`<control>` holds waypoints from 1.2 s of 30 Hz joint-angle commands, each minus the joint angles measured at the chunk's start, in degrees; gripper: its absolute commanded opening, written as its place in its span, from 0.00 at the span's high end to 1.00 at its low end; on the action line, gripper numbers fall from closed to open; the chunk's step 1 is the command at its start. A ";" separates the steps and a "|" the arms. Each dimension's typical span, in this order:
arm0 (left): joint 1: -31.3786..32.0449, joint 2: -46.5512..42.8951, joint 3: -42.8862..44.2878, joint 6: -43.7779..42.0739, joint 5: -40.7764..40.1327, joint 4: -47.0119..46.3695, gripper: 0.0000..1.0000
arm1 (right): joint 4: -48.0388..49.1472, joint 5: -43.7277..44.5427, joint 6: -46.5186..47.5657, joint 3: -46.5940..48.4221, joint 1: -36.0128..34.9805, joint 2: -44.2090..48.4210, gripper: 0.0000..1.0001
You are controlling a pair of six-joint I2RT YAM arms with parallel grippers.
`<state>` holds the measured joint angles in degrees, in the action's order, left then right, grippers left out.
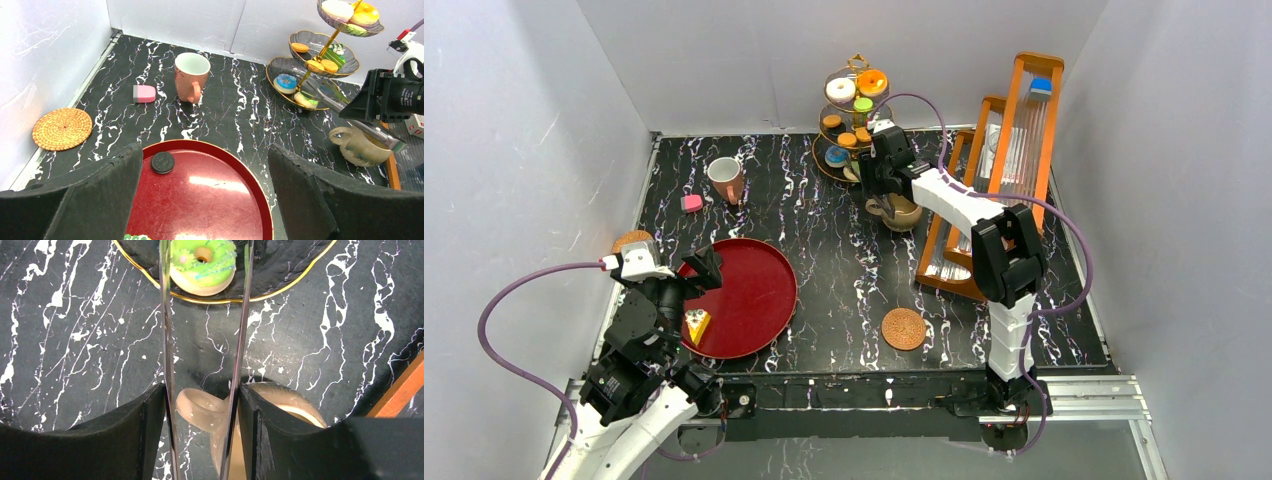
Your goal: Serve the afternoon tea
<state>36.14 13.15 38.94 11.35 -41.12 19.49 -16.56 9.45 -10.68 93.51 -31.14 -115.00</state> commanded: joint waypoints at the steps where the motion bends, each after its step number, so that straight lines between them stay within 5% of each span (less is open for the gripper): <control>1: 0.25 0.30 0.05 -0.10 -0.94 -1.33 0.08 | 1.80 1.70 1.52 3.04 0.20 2.17 0.39; 21: 0.22 0.04 0.09 -0.02 -0.34 -1.37 0.08 | -3.16 -11.76 2.12 -6.81 -1.17 15.02 0.44; 36: 0.25 1.28 -0.10 -0.02 -0.48 -1.58 0.08 | 7.26 -9.77 -2.55 -15.85 -16.73 20.94 0.47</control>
<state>36.14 13.52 38.94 11.35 -41.10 19.46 -17.28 -1.83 -11.29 78.50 -43.94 -97.06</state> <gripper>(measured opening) 0.919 0.537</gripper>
